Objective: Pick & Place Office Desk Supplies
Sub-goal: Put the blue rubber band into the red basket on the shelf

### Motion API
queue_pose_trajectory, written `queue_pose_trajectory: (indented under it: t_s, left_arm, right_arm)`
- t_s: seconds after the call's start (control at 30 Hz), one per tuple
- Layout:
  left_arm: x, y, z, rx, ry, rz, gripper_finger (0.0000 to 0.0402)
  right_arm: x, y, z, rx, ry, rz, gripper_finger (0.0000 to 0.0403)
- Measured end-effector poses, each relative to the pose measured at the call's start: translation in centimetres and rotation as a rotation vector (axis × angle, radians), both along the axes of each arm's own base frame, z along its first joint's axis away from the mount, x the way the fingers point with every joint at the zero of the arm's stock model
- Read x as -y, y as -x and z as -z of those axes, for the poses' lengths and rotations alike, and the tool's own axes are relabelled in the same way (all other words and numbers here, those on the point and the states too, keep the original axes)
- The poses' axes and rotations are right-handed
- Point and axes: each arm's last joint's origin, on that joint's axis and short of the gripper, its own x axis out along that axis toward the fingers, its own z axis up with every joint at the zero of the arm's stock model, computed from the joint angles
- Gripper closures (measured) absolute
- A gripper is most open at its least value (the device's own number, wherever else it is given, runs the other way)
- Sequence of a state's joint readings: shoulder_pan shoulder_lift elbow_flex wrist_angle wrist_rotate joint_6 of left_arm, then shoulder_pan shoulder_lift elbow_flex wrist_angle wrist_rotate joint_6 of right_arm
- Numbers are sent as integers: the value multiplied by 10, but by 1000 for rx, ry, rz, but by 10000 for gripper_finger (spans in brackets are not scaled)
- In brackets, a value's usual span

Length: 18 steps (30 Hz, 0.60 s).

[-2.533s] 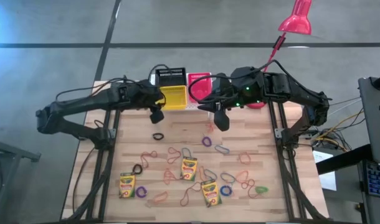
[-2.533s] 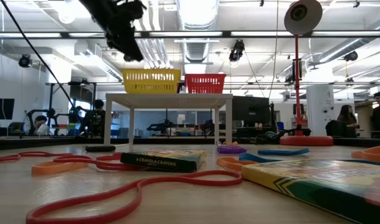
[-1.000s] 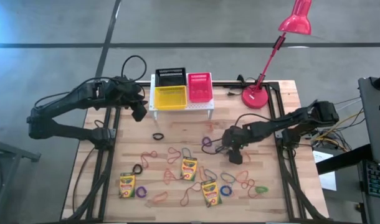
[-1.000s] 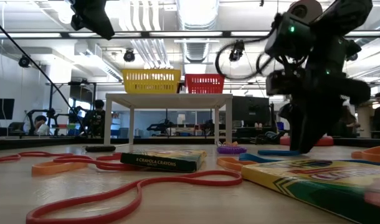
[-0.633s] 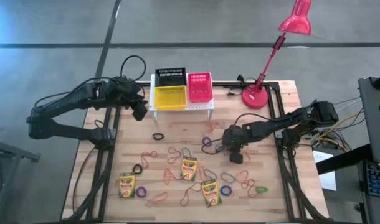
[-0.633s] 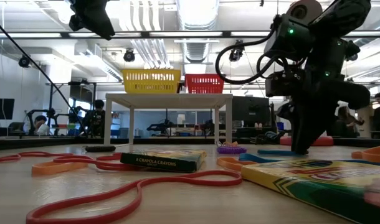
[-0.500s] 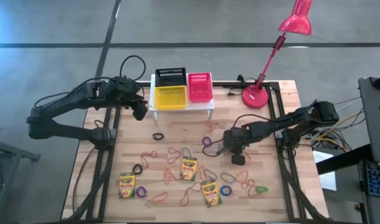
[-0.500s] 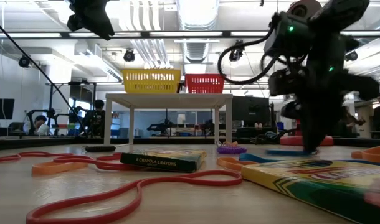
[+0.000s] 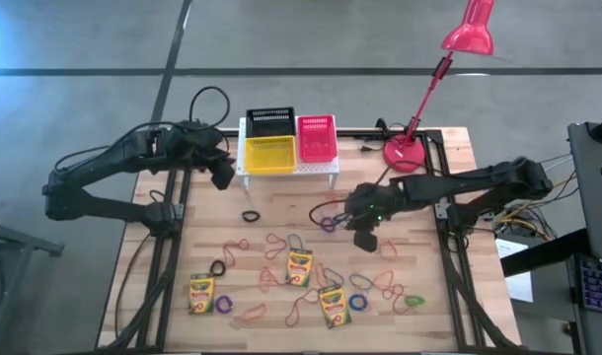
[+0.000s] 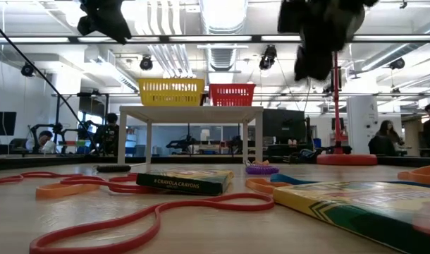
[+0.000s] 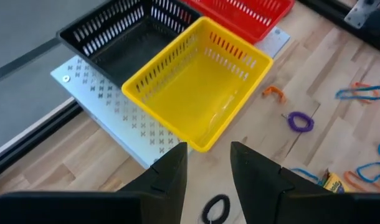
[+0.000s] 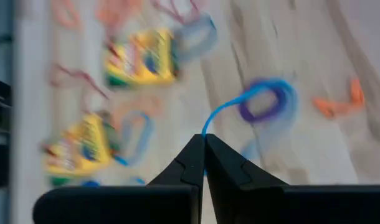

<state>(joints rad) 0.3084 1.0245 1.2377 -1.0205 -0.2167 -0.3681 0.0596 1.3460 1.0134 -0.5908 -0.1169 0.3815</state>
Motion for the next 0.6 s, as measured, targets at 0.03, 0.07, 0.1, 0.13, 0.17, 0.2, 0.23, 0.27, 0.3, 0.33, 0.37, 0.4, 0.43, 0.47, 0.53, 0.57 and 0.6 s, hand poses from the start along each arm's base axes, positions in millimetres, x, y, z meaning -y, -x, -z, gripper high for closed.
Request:
queue_pose_trajectory:
  t_s: [0.03,0.07,0.1,0.13,0.17,0.2,0.23,0.27,0.3,0.33,0.37,0.4,0.43,0.47,0.53,0.57,0.6]
  left_arm:
    - [0,-1,-1,7,-3,1,277]
    - [0,-1,-1,13,-9,5,277]
    - [-1,-2,-2,20,-21,14,277]
    - [-1,-3,-4,30,-37,26,278]
    - [-1,-3,-5,43,-55,39,278]
    - [-1,-4,-7,59,-71,50,278]
    - [-1,-5,-9,75,-85,66,278]
    - [-1,-5,-10,81,-99,80,278]
    - [-1,-6,-11,82,-113,97,278]
    - [-2,-7,-12,89,-130,112,278]
    - [-1,-6,-14,97,-142,126,278]
    - [-1,-6,-15,97,-152,141,278]
    - [-1,-5,-16,101,-163,152,278]
    - [0,-4,-18,113,-176,158,278]
    - [0,-3,-19,117,-182,160,278]
    - [0,-3,-19,122,-184,160,278]
    - [0,-3,-19,125,-186,160,278]
  right_arm:
    - [0,-2,-12,33,-12,11,394]
    - [0,-3,-22,63,-20,18,394]
    - [0,-5,-32,89,-26,24,394]
    - [0,-8,-44,122,-31,30,394]
    - [0,-10,-55,156,-34,37,394]
    - [1,-13,-64,180,-36,48,394]
    - [2,-16,-75,213,-42,59,394]
    - [4,-19,-86,248,-49,68,394]
    - [6,-22,-95,270,-52,80,394]
    - [8,-25,-103,291,-50,93,394]
    - [11,-29,-112,320,-38,115,394]
    - [14,-33,-120,345,-20,144,394]
    - [18,-37,-126,362,1,177,394]
    - [23,-42,-132,378,22,212,394]
    - [33,-52,-143,405,45,267,394]
    - [40,-57,-146,401,56,292,394]
    - [47,-63,-147,393,66,320,394]
